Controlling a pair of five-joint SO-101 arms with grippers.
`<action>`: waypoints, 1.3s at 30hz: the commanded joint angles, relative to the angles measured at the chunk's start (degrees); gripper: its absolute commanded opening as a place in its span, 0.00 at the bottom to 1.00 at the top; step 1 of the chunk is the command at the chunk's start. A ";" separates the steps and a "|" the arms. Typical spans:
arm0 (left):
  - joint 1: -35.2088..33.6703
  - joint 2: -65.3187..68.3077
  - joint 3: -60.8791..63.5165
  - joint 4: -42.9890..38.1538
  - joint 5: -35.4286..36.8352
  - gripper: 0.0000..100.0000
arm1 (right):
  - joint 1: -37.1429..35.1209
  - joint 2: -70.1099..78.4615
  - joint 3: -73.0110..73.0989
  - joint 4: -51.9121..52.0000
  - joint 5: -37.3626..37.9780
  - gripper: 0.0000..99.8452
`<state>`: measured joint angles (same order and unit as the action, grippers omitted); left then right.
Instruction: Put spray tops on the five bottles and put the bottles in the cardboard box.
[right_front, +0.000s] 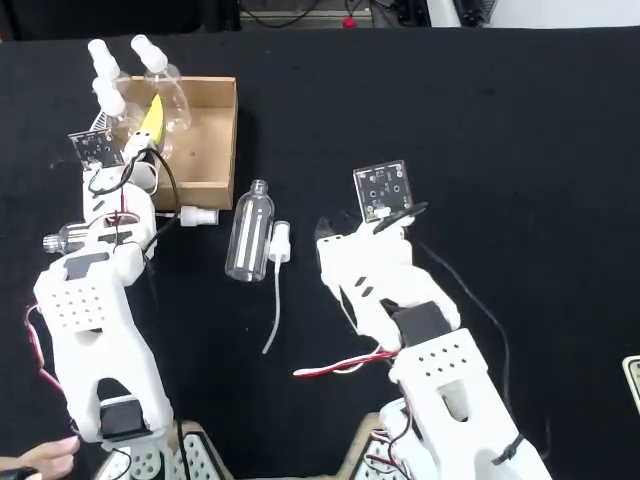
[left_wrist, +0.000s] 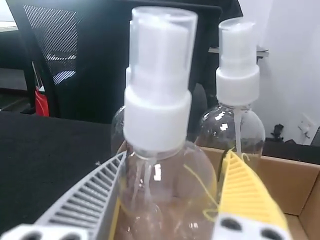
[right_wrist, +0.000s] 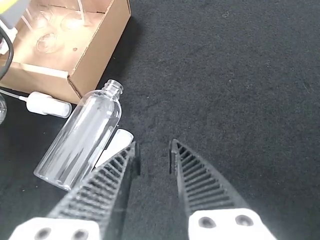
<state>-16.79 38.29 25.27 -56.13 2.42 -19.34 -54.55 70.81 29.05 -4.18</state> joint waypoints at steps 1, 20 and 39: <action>1.54 -0.79 -1.01 1.05 -0.35 0.29 | 0.97 -1.10 -0.31 -1.41 0.44 0.10; 0.48 -10.81 1.54 10.81 0.00 0.29 | 0.97 -1.10 -0.31 -1.41 0.44 0.10; -0.31 -11.78 1.63 10.73 -0.09 0.29 | 0.97 -1.10 -0.31 -1.41 0.44 0.10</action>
<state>-16.53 30.29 28.18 -45.41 2.51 -19.34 -54.55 70.81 29.05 -4.18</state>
